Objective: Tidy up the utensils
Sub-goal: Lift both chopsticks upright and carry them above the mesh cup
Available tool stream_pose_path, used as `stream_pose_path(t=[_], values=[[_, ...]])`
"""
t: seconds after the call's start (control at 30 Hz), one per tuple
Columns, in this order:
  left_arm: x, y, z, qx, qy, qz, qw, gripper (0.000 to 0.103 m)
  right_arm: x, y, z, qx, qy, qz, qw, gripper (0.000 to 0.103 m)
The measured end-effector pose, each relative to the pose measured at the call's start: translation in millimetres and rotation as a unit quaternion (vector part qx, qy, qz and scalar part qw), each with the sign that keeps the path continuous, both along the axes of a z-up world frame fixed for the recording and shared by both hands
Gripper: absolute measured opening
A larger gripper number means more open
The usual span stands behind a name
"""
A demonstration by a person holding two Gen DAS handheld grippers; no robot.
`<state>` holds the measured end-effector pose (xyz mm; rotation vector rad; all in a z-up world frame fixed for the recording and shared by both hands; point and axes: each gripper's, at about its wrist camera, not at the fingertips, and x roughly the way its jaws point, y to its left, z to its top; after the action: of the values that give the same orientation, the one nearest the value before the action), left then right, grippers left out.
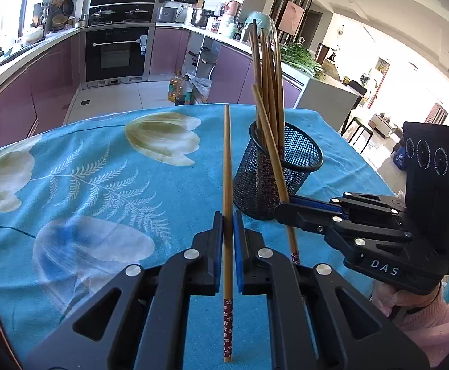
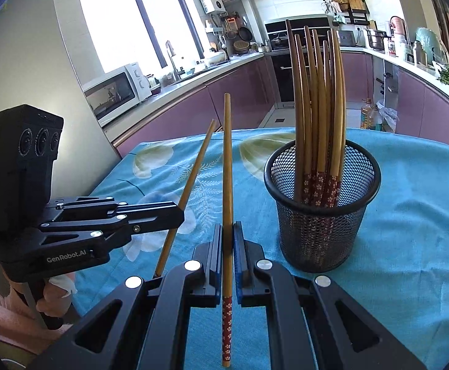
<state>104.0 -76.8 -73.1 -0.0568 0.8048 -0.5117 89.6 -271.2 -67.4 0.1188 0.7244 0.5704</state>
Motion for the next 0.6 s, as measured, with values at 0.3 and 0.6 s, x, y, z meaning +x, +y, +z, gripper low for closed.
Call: stream_pose_path(t=[0.3,0.6], values=[[-5.1,-2.3,4.6,-0.002,-0.005,-0.008,1.0000,0.007,-0.6,4.4,-3.2,-0.003,0.007,0.011,1.000,0.006],[-5.1,-7.2,4.2,-0.002,-0.001,-0.018,0.9998,0.007,-5.4,3.6,0.1,0.001,-0.003,0.019,1.000,0.006]])
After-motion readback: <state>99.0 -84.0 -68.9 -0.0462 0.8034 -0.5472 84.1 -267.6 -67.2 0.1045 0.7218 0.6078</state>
